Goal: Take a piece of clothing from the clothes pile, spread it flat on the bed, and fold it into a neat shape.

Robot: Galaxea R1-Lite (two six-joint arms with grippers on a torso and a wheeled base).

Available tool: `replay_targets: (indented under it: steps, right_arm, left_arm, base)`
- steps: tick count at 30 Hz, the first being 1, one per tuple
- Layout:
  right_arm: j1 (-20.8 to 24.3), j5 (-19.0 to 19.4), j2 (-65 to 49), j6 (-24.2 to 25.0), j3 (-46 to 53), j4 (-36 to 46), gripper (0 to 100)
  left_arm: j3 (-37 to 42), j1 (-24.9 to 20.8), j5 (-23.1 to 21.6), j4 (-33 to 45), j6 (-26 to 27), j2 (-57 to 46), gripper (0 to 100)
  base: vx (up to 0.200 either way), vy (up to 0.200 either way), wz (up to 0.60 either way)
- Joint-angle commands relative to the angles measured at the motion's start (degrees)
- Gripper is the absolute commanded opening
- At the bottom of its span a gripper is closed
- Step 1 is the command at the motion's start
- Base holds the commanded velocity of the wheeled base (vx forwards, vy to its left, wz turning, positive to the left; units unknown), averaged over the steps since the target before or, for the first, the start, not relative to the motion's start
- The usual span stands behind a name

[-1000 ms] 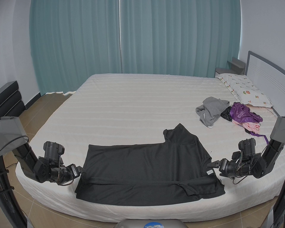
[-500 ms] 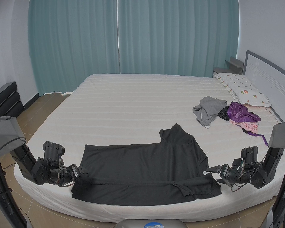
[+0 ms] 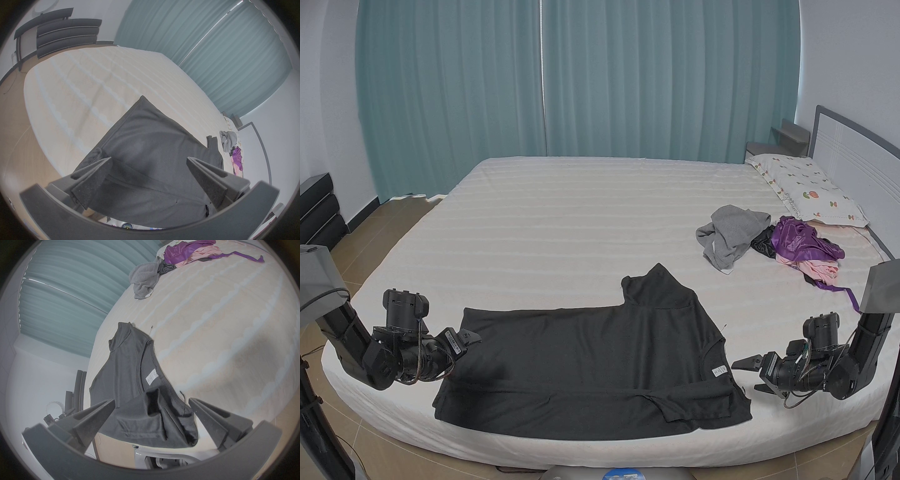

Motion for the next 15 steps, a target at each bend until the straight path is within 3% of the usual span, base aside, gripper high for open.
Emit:
replay_targets:
  steps: [1,5,7,10,15]
  right_arm:
    - [0.37,0.01,0.25,-0.28,0.13,0.06,100]
    - [0.46,0.01,0.25,-0.45,0.30,-0.03,100]
    - [0.98,0.01,0.25,-0.36,0.39,-0.03,100]
    - [0.98,-0.08,0.34,-0.45,0.39,-0.03,100]
    - [0.98,-0.08,0.69,-0.54,0.39,-0.03,100]
  left_arm:
    - [1.88,0.06,0.01,0.11,1.89,-2.99,100]
    - [3.90,-0.56,-1.40,1.42,3.03,-8.96,100]
    - [4.08,-2.14,-2.10,7.31,3.91,-10.19,100]
    - [3.64,-3.46,-2.45,13.29,6.37,-9.67,100]
    - [3.99,-4.95,-2.36,13.38,7.16,-2.99,100]
  base:
    - [0.000,0.000,0.00]
    - [0.000,0.000,0.00]
    - [0.000,0.000,0.00]
    - [0.000,0.000,0.00]
    - [0.000,0.000,0.00]
